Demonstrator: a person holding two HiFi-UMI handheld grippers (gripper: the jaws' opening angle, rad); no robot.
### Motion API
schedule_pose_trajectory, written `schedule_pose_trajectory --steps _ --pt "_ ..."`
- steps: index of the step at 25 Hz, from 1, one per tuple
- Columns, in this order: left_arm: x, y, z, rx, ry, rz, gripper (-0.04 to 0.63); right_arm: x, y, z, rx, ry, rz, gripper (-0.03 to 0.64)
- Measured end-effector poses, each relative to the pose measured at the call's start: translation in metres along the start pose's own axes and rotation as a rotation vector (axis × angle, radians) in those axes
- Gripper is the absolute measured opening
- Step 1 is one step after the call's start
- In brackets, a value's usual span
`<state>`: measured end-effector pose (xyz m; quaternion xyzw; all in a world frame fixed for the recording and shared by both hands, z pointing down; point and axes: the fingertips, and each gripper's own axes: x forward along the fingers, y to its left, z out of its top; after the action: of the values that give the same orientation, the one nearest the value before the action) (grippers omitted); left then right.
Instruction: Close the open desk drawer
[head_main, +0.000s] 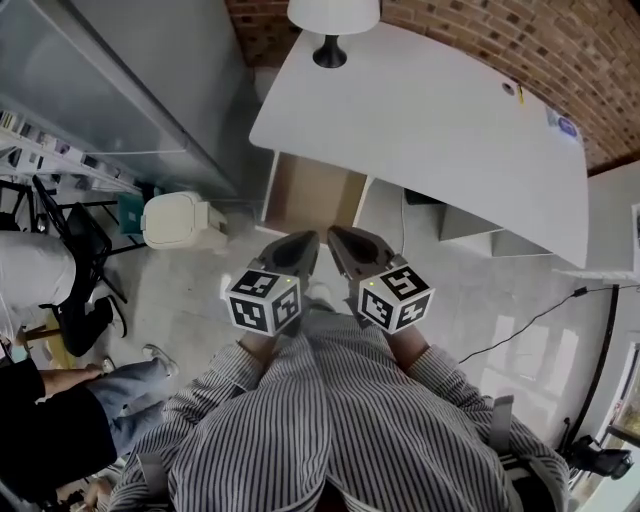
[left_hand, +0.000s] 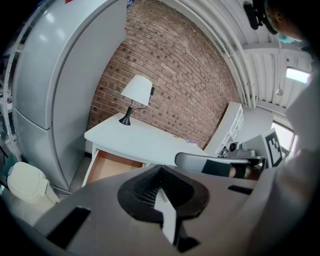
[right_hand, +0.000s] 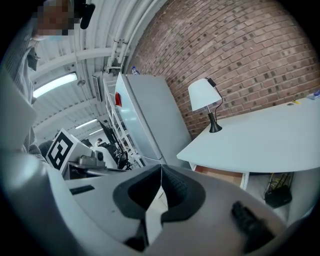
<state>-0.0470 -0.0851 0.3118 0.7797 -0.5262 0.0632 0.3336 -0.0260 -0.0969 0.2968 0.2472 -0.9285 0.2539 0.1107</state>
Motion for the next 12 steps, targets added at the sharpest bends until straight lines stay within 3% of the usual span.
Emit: schedule_pose_trajectory --steps 7,12 --pt "-0.004 0.013 -0.003 -0.008 0.02 0.016 0.012 0.006 0.0 -0.012 0.034 0.014 -0.017 0.017" --pt "-0.007 0.007 -0.007 0.011 0.058 -0.018 0.012 0.002 0.003 -0.014 0.06 0.002 -0.054 0.017"
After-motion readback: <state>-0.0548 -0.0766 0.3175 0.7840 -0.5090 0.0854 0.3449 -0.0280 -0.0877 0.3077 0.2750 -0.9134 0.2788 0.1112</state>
